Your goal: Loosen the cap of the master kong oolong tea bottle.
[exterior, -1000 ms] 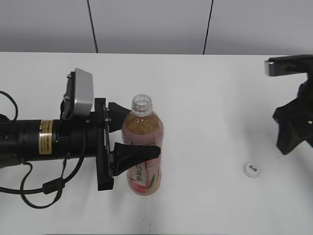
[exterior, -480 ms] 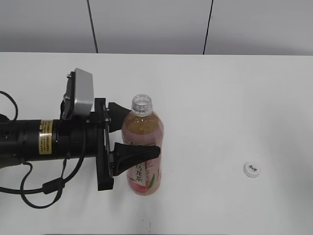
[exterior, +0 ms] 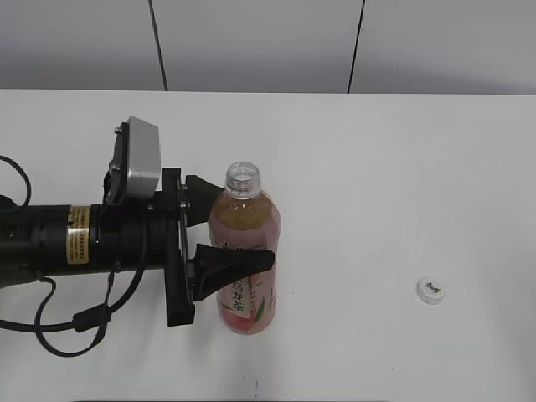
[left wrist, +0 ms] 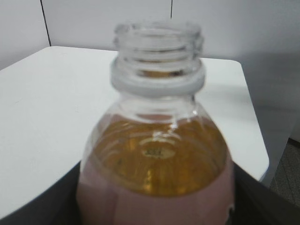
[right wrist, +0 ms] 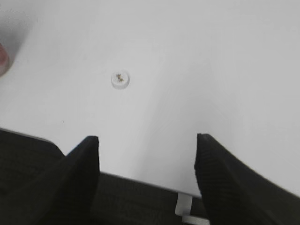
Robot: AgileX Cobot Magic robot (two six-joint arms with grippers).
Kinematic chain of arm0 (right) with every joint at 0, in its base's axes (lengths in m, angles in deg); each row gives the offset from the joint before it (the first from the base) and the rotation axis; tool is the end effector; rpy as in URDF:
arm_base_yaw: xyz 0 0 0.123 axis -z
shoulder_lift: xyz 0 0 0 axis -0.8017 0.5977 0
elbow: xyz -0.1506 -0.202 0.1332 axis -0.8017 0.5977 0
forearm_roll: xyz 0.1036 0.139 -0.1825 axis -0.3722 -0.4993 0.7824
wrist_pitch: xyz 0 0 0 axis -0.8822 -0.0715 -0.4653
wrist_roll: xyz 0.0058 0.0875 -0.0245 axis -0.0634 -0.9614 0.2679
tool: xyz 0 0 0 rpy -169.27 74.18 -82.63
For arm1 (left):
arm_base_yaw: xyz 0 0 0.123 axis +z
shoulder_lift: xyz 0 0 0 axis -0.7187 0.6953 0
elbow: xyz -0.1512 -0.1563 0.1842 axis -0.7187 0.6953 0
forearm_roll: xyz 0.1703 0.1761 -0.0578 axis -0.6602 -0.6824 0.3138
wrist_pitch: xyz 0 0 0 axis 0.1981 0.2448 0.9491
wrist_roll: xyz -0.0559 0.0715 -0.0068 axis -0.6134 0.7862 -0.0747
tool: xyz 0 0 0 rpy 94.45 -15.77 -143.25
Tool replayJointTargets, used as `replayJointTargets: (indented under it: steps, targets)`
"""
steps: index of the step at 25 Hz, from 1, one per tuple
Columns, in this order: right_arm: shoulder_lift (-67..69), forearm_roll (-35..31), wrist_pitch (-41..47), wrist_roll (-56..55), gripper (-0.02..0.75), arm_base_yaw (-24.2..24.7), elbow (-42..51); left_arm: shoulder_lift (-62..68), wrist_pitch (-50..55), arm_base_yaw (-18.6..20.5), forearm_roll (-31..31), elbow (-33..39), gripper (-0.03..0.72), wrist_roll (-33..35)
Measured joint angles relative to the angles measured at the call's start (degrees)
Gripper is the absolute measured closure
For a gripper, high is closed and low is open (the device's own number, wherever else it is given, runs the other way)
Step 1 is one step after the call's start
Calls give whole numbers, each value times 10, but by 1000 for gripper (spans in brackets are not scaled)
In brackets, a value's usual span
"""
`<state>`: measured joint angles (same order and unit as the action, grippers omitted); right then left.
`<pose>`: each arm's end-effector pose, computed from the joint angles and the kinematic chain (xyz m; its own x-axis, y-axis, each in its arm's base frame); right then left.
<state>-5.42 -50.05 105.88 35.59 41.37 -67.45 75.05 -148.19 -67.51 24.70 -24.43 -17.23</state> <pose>0.0305 0.0089 0.2852 -0.5859 -0.2821 -0.7597 -0.3208 0.9416 -0.1023 0.2328 -0.1728 0.1348 -0.0398 0.2124 -0.9764 0.9827 0.1852 0.0003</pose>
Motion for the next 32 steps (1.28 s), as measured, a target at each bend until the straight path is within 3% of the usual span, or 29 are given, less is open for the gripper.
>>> replayJointTargets:
  steps: [7, 23, 32]
  targets:
    - [-81, -19, 13, 1, 251, 0, 15, 0, 1, 0, 0, 0, 228, 0]
    - [-86, -23, 13, 1, 251, 0, 16, 0, 1, 0, -1, 0, 219, 0]
    - [-86, -23, 14, 2, 253, 0, 16, -1, -17, 0, -12, 0, 119, -2]
